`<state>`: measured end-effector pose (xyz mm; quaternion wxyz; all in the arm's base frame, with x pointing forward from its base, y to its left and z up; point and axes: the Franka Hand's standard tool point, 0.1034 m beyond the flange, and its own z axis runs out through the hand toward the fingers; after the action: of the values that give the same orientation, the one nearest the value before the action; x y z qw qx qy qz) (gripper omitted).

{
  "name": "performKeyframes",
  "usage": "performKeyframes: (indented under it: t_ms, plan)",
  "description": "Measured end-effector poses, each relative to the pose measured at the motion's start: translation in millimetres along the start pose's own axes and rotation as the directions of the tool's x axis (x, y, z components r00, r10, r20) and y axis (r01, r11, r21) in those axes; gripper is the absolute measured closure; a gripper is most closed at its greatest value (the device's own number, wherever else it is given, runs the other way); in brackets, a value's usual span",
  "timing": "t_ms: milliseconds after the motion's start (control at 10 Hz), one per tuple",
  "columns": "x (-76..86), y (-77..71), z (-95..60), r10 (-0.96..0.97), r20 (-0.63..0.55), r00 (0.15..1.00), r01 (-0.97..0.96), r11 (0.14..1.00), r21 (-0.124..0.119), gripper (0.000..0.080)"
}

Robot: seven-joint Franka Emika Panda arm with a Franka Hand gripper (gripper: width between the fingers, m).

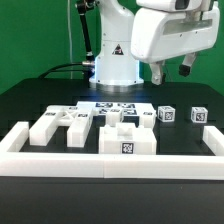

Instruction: Assemble chair

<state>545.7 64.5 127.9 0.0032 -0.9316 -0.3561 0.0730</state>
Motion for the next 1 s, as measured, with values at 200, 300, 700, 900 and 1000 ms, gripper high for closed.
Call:
performKeyframes:
  t_ms: [200,300,700,900,1000]
  plan:
    - [-0.4,0.2,0.9,0.106,0.001,0.994,-0.106,0.994,0.002,0.0150]
    - [-0.3,4.5,9.0,0.197,-0.001,0.980,-0.197,0.980,0.034,0.0150]
    - [18.4,26.0,29.6,0.429,-0.022,0.903,-0.426,0.901,0.086,0.0150]
    - [20.0,25.1,28.7,0.426,-0.027,0.904,-0.422,0.902,0.085,0.0150]
    - [19.9,25.0,29.1,0.426,-0.027,0.904,-0.422,0.902,0.085,0.0150]
